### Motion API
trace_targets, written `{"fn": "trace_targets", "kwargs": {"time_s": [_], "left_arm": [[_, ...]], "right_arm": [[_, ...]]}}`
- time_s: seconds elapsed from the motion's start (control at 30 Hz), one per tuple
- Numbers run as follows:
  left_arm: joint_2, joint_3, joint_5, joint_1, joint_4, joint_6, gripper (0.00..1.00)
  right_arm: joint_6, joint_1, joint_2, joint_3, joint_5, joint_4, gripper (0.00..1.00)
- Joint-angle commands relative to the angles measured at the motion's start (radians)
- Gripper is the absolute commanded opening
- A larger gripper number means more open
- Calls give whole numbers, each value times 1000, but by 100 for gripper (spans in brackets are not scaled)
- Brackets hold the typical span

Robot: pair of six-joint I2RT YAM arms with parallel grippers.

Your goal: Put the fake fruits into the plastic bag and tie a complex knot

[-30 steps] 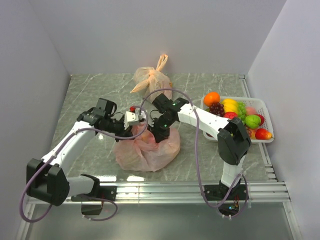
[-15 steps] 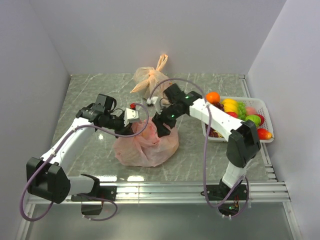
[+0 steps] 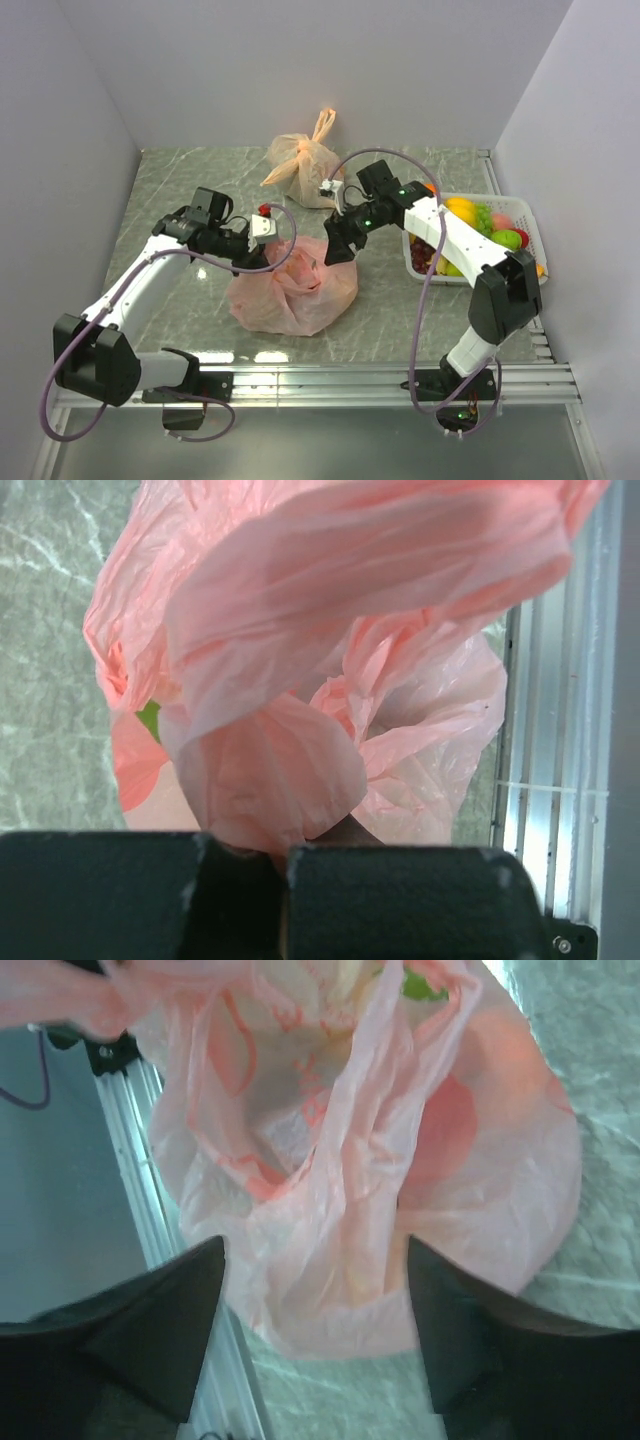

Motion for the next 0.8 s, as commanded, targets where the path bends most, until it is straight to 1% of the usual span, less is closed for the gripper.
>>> {"fn": "trace_targets", "kwargs": {"time_s": [0.0,0.03,0.07,0.1,0.13,0.23,0.27,0.3,0.4,0.47,0.5,0.57,0.6,0.7,0.77], "left_arm": [[17,25,81,-2,10,-10,1],[22,28,89,-2,21,-20,0],[25,31,94,-2,33,-36,0],[34,34,113,-2,47,-81,0],[40,42,123,-2,62,-108,0],[68,53,183,-2,154,-239,1],[75,53,196,-2,179,-271,1],[92,53,221,-3,224,-335,0],[124,54,241,-8,274,-405,0],[134,47,249,-11,303,-452,0],[138,42,246,-19,321,-475,1],[138,19,232,-29,392,-545,1],[141,10,232,-42,409,-558,1],[138,2,229,-65,439,-580,1],[132,-1,249,-66,418,-551,1]], "right_arm": [[77,16,50,13,-61,137,62],[91,19,61,18,-81,153,46],[103,22,69,22,-98,165,17],[114,24,71,21,-109,185,4],[121,24,64,15,-136,203,0],[167,27,-14,-69,-173,318,0],[196,30,-37,-123,-185,352,0],[207,38,-81,-149,-187,412,0],[247,55,-139,-230,-144,496,0],[264,68,-150,-253,-112,513,0],[278,72,-155,-261,-98,551,0],[328,76,-163,-286,-92,591,0],[342,79,-166,-290,-83,628,0],[382,88,-157,-292,-75,651,0],[391,84,-150,-292,-49,653,0]]}}
